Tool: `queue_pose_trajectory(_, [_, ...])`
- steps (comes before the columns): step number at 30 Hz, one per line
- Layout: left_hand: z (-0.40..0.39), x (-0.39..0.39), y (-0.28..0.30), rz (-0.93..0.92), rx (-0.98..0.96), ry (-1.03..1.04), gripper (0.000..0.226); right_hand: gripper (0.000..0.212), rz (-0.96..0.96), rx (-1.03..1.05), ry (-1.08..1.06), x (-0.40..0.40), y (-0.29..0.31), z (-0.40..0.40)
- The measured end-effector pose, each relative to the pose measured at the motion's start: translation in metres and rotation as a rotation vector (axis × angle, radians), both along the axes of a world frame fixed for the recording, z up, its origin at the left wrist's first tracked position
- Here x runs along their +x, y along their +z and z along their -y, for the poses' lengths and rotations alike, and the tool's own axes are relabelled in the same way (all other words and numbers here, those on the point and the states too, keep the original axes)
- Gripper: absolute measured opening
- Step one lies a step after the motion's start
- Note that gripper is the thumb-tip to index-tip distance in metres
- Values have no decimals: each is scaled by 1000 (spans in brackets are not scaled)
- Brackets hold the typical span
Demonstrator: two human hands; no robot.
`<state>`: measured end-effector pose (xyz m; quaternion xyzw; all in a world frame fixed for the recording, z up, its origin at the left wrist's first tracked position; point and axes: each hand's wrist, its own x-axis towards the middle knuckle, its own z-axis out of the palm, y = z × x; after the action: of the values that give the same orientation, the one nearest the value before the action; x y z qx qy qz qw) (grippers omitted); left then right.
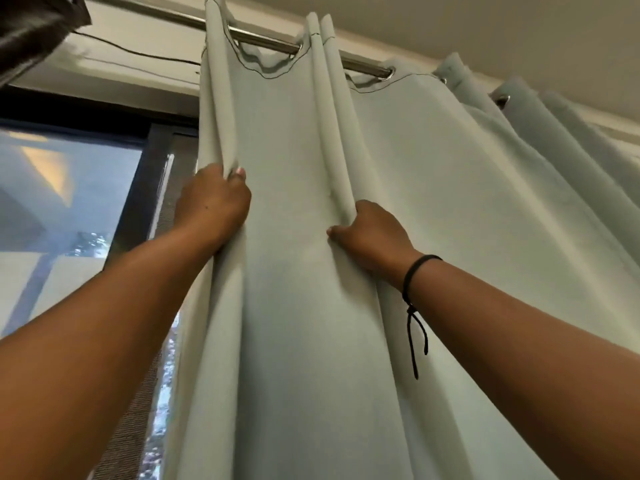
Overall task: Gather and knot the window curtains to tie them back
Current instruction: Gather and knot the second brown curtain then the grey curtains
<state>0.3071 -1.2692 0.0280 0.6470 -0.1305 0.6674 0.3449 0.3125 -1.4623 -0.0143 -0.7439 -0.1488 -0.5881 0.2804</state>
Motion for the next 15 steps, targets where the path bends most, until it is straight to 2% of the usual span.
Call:
queue_pose_trajectory(3, [18,3,7,25,0,24,34,11,-10,-62,46,15,8,12])
queue_pose_trajectory(7, [70,9,13,29,13,21,26,25,-25,-108,81,26,12,46])
queue_pose_trajectory(9, [100,8,18,24,5,21,27,25,-15,-118,98,26,13,72])
queue_pose_trajectory(14, [157,-1,40,44,18,84,29,4,12,-117,123,37,23,134])
queue_pose_trajectory(15, [169,-1,42,37,26,108,30,7,15,-117,121,39,26,145])
